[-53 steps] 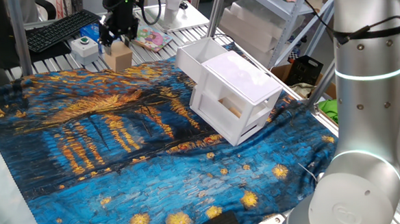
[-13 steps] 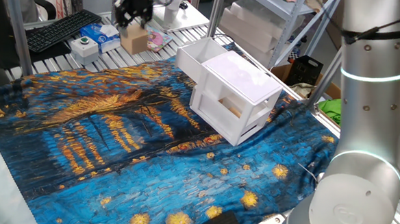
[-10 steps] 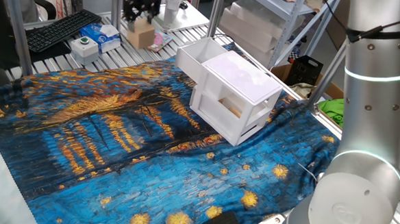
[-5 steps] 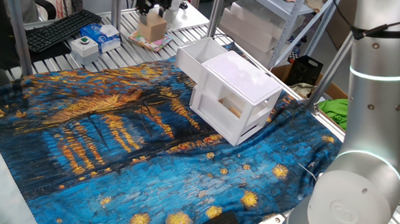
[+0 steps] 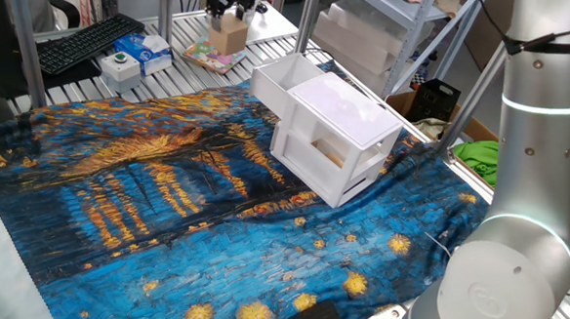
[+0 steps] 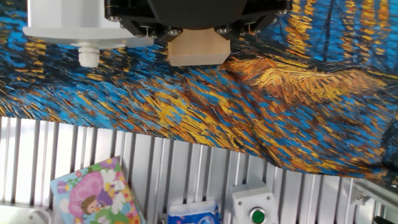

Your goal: Put things in the drawer

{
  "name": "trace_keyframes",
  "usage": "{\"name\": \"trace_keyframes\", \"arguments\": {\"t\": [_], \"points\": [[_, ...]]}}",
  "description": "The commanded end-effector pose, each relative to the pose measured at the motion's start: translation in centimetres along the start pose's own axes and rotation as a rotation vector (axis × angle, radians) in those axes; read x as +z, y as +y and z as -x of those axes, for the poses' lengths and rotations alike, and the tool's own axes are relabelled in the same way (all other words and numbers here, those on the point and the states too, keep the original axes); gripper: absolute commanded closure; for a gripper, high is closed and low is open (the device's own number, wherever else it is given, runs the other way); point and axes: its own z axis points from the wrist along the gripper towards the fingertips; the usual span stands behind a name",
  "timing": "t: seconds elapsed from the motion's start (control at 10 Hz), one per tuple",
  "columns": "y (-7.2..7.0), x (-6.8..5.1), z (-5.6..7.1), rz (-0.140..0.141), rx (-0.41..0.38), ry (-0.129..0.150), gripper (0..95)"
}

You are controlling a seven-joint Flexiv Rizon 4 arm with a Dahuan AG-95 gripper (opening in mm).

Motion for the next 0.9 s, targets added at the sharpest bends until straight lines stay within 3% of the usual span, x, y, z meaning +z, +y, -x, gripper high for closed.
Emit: {"name": "trace_keyframes", "arguments": {"t": [0.1, 0.4, 0.7, 0.9], "points": [[-0.6, -0.1, 0.0, -0.006, -0.009, -0.002, 95.0], [-2.0, -0.7, 0.5, 0.011, -0.031, 0.002, 95.0], [-2.1, -0.8, 0.5, 0.038, -0.011, 0.012, 95.0], [-2.1, -0.8, 0.5, 0.029, 0.011, 0.016, 95.0]]}}
